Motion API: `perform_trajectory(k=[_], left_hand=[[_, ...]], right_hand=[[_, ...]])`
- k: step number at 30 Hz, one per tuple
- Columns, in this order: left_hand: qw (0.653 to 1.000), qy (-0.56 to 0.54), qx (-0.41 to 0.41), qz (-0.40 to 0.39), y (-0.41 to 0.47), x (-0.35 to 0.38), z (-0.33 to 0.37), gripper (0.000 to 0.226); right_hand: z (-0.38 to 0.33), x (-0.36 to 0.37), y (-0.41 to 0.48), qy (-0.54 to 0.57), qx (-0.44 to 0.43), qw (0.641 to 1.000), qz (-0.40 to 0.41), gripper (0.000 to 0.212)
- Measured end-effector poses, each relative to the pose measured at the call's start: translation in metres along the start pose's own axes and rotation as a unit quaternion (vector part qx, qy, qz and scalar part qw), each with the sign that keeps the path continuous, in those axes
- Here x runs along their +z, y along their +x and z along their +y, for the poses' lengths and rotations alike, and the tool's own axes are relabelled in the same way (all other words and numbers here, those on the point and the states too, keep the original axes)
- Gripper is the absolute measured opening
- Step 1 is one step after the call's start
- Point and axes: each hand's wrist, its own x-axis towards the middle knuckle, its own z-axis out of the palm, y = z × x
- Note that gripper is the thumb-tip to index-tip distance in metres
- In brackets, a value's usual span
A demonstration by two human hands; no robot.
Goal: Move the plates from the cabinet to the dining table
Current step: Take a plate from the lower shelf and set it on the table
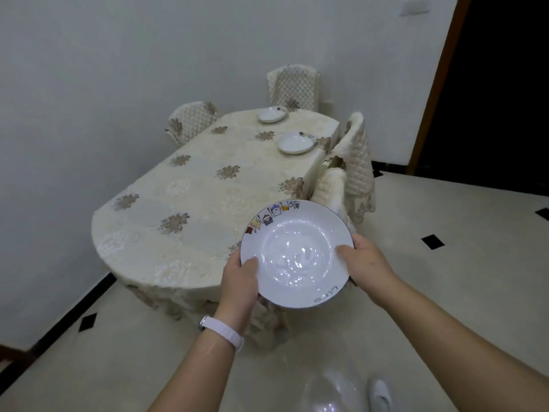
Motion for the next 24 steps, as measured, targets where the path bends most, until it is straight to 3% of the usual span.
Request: perform_trajectory(k=[9,13,24], left_hand=[[0.998,0.018,-0.002,0.060,0.068,0.122,0.034,0.033],[0.993,0.004,-0.026,0.111,0.087,0.135,0.038,0.030],[0.988,-0.033,-0.037,0.145,0.173,0.145,0.039,0.030]], right_hand=[[-0.037,-0.089,0.128,-0.024,-0.029,0.998,-0.042,0.027],[-0.047,-0.087,0.164,-0.033,-0.034,0.996,-0.082,0.028],[-0.058,-0.060,0.259,-0.096,-0.035,0.986,-0.132,0.032]])
